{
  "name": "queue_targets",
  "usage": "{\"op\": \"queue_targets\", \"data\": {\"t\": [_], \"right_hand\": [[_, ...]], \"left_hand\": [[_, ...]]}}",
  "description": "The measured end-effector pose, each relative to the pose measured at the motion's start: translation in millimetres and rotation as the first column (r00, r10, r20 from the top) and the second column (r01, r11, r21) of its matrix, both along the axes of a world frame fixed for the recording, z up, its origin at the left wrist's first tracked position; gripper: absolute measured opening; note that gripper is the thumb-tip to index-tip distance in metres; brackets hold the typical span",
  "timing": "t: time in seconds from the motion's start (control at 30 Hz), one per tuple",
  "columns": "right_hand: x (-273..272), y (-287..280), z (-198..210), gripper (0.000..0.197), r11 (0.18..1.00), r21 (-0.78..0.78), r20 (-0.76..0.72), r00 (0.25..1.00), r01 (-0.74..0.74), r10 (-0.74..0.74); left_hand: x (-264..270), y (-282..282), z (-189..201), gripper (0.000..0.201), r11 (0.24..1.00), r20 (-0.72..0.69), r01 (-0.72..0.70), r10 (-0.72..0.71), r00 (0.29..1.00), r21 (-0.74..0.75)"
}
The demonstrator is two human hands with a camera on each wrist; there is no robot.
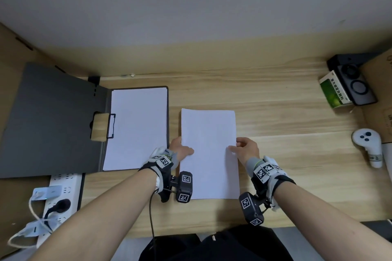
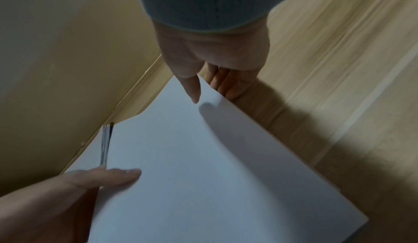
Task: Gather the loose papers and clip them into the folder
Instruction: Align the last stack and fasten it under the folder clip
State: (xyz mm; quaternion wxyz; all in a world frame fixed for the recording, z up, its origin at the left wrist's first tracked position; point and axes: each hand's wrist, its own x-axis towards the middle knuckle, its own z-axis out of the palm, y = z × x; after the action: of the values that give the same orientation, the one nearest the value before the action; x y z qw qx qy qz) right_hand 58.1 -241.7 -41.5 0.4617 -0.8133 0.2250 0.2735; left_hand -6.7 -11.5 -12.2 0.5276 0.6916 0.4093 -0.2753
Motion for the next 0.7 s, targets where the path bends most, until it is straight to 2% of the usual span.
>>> {"op": "queue_targets", "data": {"t": [0.1, 0.17, 0.23, 0.33, 0.4, 0.53, 0.7], "right_hand": [[4, -5, -2, 0.023, 0.999, 0.031, -0.033, 0.999, 0.027, -0.026], [6, -9, 7, 0.02, 0.994, 0.1, -0.059, 0.998, 0.045, -0.039], [8, -9, 15, 0.022, 0.984, 0.173, -0.069, 0.997, 0.048, -0.036], [16, -7, 36, 0.033, 0.959, 0.274, -0.059, 0.997, 0.073, -0.059], [30, -3, 54, 0.038, 0.946, 0.322, -0.019, 0.999, 0.047, -0.043], [60, 12, 98, 0.028, 0.912, 0.402, 0.104, 0.994, -0.075, 0.036], [88, 30, 139, 0.025, 0.88, 0.468, 0.201, 0.98, -0.084, -0.014]], "left_hand": [[1, 3, 2, 0.048, 0.999, -0.014, -0.043, 0.043, 0.999, -0.015], [2, 8, 6, 0.058, 0.998, -0.009, -0.066, 0.066, 0.998, -0.012], [2, 12, 5, 0.06, 0.994, 0.016, -0.1, 0.101, 0.995, -0.048], [6, 15, 23, 0.063, 0.985, 0.073, -0.144, 0.152, 0.986, -0.097], [17, 19, 38, 0.065, 0.984, 0.139, -0.149, 0.161, 0.977, -0.094], [46, 27, 76, 0.057, 0.977, 0.292, -0.174, 0.204, 0.935, -0.124], [71, 35, 123, 0.051, 0.971, 0.456, -0.16, 0.226, 0.861, -0.18]]}}
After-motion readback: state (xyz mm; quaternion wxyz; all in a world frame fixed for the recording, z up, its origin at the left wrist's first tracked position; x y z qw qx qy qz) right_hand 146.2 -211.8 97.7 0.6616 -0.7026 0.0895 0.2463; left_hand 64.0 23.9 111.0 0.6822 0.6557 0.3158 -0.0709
